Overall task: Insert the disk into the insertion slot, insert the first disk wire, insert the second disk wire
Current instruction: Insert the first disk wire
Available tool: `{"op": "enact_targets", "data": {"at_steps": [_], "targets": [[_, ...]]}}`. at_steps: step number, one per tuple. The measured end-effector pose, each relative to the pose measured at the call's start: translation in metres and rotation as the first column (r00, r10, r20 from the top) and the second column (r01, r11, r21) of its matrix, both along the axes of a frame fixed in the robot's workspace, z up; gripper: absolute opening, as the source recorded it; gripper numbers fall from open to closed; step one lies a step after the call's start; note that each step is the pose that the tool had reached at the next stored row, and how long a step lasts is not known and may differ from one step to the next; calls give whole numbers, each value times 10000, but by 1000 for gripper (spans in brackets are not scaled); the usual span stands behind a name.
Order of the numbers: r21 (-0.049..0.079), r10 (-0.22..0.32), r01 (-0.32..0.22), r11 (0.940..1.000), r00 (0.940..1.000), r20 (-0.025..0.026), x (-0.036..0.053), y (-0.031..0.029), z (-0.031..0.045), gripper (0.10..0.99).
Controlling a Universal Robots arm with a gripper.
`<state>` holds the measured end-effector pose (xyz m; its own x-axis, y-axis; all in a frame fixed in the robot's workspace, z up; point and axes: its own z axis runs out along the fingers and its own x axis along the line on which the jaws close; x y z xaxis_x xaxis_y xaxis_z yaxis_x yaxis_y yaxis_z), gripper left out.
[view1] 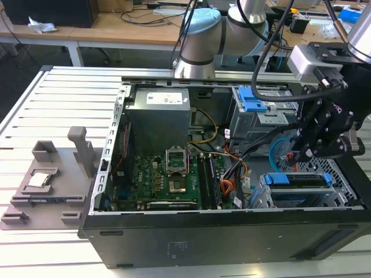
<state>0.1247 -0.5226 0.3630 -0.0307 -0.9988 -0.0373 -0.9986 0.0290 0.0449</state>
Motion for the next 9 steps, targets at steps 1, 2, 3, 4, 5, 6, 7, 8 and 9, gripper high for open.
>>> {"op": "enact_targets", "data": {"at_steps": [1,2,3,4,5,6,7,8,9], "targets": [[-1,-40,40,10000,10000,0,0,0,-2,302],[-1,-59,59,10000,10000,0,0,1,-2,302],[0,-59,59,10000,10000,0,0,1,-3,302],[1,-60,60,10000,10000,0,0,1,-3,302],[2,-59,59,10000,10000,0,2,1,-4,302],[2,-59,59,10000,10000,0,3,1,-4,220],[2,-59,59,10000,10000,0,4,1,-3,161],[2,-58,58,10000,10000,0,4,1,-3,161],[2,-59,59,10000,10000,0,5,1,-3,161]]}}
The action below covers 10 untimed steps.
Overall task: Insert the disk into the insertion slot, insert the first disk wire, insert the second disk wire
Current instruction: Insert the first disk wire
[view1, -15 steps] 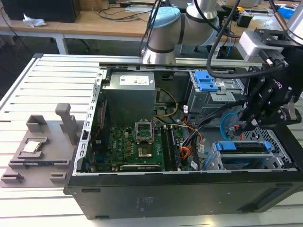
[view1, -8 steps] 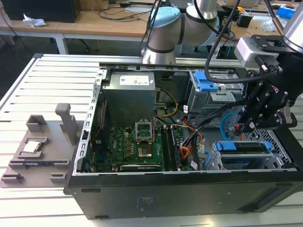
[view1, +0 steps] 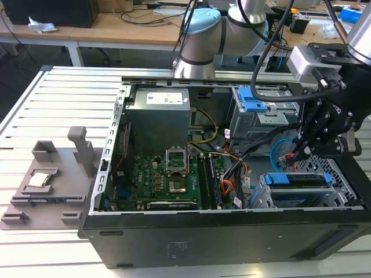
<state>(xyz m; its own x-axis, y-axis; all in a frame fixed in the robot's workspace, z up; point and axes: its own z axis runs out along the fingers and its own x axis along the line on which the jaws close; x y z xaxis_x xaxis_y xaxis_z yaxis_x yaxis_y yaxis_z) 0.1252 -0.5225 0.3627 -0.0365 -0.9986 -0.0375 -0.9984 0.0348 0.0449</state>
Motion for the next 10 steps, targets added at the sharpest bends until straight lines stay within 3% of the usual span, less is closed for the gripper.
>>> {"op": "enact_targets", "data": {"at_steps": [6,10], "targets": [[-1,0,0,10000,10000,0,3,-4,0,161],[0,0,0,10000,10000,0,3,-45,0,161]]}}
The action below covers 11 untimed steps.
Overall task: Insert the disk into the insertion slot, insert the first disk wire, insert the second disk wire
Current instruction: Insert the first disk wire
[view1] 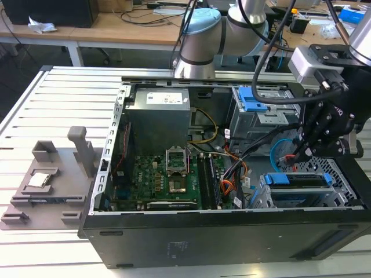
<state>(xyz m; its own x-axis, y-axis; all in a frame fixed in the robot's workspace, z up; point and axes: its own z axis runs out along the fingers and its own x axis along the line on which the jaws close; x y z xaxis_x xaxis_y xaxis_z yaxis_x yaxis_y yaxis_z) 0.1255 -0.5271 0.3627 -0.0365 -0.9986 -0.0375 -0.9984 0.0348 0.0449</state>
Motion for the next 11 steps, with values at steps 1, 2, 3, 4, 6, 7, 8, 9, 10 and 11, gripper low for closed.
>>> {"op": "enact_targets", "data": {"at_steps": [1,2,3,4,6,7,8,9,10,11], "targets": [[-1,0,0,10000,10000,0,0,-20,0,161],[0,0,0,10000,10000,0,0,-39,0,161],[1,-1,1,10000,10000,0,0,-49,0,161],[1,-1,1,10000,10000,0,0,-64,0,161],[0,0,0,10000,10000,0,0,-128,0,161],[1,0,0,10000,10000,0,0,-153,0,161],[0,0,0,10000,10000,0,0,-168,0,161],[0,0,0,10000,10000,0,0,-183,0,161],[1,0,0,10000,10000,0,0,-211,0,161],[-1,0,0,10000,10000,0,0,-245,0,161]]}}
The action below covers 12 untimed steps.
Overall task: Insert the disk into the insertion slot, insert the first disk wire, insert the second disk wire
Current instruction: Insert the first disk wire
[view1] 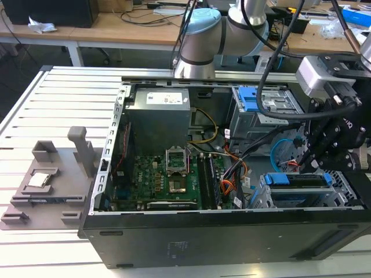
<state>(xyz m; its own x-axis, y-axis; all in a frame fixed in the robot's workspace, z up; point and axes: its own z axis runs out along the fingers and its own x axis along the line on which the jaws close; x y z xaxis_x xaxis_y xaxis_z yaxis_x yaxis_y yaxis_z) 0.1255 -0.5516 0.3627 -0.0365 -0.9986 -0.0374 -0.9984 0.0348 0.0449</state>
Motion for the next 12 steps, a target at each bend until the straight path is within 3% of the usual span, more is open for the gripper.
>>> {"op": "enact_targets", "data": {"at_steps": [4,8,12], "targets": [[1,0,0,10000,10000,0,0,-113,0,161],[1,0,0,10000,10000,0,0,-166,0,161],[2,0,0,10000,10000,0,0,-262,-1,161]]}}
